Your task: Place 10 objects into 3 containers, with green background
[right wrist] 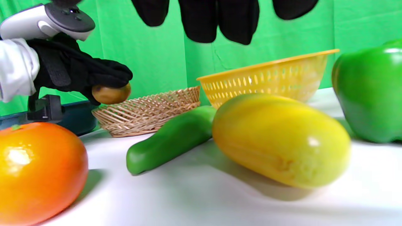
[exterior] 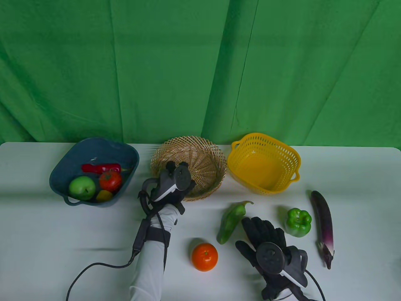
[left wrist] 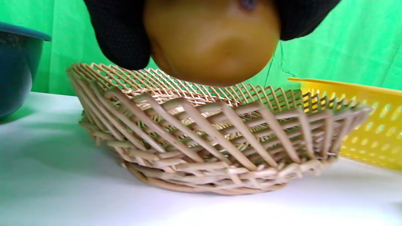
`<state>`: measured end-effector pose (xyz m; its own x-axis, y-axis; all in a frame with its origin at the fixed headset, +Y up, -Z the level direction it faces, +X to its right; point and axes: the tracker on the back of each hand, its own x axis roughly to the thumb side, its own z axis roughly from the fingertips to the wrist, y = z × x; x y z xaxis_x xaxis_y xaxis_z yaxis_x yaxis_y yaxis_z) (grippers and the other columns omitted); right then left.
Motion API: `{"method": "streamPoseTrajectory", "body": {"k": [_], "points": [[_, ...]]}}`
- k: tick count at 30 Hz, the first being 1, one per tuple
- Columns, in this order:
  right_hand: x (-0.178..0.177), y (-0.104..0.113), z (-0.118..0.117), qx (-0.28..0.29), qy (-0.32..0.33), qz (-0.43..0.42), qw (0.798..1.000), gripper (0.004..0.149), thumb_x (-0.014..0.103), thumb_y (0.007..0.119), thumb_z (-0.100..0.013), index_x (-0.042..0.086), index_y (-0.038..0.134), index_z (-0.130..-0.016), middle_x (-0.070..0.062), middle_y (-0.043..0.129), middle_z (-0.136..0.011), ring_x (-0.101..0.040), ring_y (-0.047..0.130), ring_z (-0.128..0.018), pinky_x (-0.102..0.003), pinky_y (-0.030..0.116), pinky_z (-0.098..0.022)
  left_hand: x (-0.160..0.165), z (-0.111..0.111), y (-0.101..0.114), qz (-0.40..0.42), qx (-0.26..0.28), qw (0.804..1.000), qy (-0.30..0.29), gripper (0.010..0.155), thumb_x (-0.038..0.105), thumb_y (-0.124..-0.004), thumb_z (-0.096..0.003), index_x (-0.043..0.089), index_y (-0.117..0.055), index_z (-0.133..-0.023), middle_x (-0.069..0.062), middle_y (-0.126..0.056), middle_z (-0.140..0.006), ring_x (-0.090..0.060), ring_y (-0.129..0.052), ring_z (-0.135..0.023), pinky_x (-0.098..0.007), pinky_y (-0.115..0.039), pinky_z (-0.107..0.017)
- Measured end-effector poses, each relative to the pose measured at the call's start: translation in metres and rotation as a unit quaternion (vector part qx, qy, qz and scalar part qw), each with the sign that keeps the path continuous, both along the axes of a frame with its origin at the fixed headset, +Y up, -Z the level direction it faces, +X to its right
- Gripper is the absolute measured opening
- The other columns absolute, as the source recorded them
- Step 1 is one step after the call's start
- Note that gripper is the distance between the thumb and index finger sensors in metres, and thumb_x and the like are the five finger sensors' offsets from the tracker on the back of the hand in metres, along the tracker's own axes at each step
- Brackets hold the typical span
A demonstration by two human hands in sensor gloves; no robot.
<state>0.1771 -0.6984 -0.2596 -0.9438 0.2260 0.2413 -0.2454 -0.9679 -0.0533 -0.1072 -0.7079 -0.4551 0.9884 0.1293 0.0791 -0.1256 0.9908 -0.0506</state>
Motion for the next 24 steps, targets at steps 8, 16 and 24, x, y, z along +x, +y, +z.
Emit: {"method": "streamPoseTrajectory", "body": {"k": [8,16,24], "points": [[-0.001,0.0,0.0,0.001,0.003,-0.001,1.0,0.071,0.065,0.053,-0.056,0.029,0.041,-0.117,-0.016,0.052,-0.123,-0.048,0.053,-0.108,-0.072,0.04,-0.077,-0.005,0.005,0.007,-0.021,0.008,1.0,-0.001,0.073,0.058,-0.062,-0.0565,0.025,-0.042,-0.118,-0.022,-0.046,-0.121,-0.047,-0.069,-0.104,-0.055,-0.072,-0.065],[0.0,0.0,0.0,0.0,0.003,-0.003,1.0,0.072,0.065,0.053,-0.056,0.029,0.041,-0.117,-0.016,0.052,-0.123,-0.048,0.053,-0.108,-0.072,0.041,-0.077,-0.014,0.024,0.019,-0.014,0.008,1.0,-0.024,0.068,0.058,-0.061,-0.057,0.027,-0.049,-0.116,-0.02,-0.055,-0.12,-0.046,-0.072,-0.104,-0.057,-0.072,-0.065],[0.002,0.001,0.0,0.0,0.001,-0.008,1.0,0.072,0.065,0.053,-0.056,0.029,0.041,-0.117,-0.016,0.052,-0.123,-0.048,0.054,-0.108,-0.072,0.041,-0.077,-0.029,0.055,0.03,-0.012,0.04,0.998,-0.053,0.066,0.058,-0.061,-0.057,0.028,-0.052,-0.116,-0.017,-0.06,-0.118,-0.044,-0.075,-0.102,-0.056,-0.073,-0.065]]}}
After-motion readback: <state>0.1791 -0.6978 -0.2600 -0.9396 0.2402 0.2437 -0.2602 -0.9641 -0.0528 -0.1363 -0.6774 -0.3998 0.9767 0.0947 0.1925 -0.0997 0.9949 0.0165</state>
